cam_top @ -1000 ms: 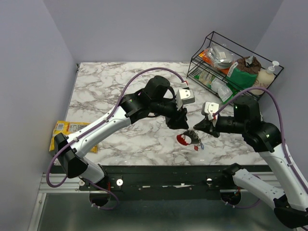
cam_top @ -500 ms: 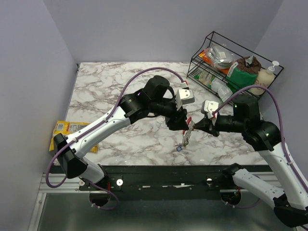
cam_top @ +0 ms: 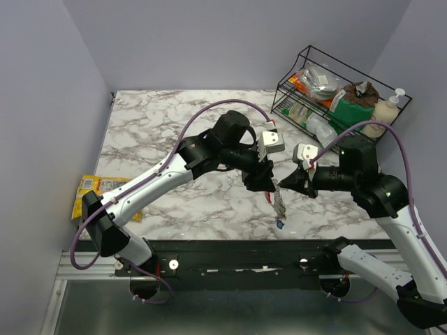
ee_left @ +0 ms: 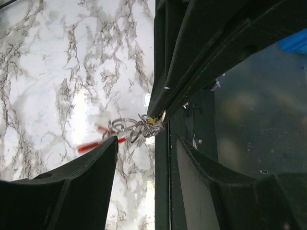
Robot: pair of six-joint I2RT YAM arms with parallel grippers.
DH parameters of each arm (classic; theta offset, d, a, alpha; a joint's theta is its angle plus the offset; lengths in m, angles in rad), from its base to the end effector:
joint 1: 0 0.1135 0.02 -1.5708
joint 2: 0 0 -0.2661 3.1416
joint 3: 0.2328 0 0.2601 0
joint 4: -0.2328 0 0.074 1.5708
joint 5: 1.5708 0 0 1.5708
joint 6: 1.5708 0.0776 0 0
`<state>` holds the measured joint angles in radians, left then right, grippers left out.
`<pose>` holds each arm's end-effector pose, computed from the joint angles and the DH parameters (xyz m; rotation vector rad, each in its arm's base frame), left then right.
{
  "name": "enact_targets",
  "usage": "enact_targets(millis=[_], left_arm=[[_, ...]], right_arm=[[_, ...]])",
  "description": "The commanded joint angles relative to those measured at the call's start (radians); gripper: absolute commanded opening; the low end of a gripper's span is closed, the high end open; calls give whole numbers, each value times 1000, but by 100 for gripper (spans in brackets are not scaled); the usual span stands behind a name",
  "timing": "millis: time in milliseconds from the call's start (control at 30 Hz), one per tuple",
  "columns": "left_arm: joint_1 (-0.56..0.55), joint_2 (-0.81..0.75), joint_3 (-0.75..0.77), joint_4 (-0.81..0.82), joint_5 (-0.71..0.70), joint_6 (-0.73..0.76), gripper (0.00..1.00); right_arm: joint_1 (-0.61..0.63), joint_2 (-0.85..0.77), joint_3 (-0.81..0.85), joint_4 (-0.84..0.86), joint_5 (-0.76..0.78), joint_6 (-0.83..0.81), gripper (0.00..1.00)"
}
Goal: Remove the keys from the keyring
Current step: Remove the key from the keyring.
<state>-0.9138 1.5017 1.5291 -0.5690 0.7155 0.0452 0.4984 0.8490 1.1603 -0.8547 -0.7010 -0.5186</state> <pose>0.1836 -0.3214 0.3775 1.4115 1.7178 -1.2552 0.1349 0.1304 0.3790 -1.3403 1.5534 0.7231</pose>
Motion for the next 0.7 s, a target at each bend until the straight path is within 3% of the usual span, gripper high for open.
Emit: enact_targets(millis=[0,300,667], left_arm=[[-10,17,-7,1,53,10,61],[-16,23,6,-6,90,10,63],[-7,-41,37,-28,7,22,63]], right_arm=[[3,-21,42,28,-52,20,1],[-11,-15,50,29,-68,29,1],[-14,-2,42,43,-43,34,1]])
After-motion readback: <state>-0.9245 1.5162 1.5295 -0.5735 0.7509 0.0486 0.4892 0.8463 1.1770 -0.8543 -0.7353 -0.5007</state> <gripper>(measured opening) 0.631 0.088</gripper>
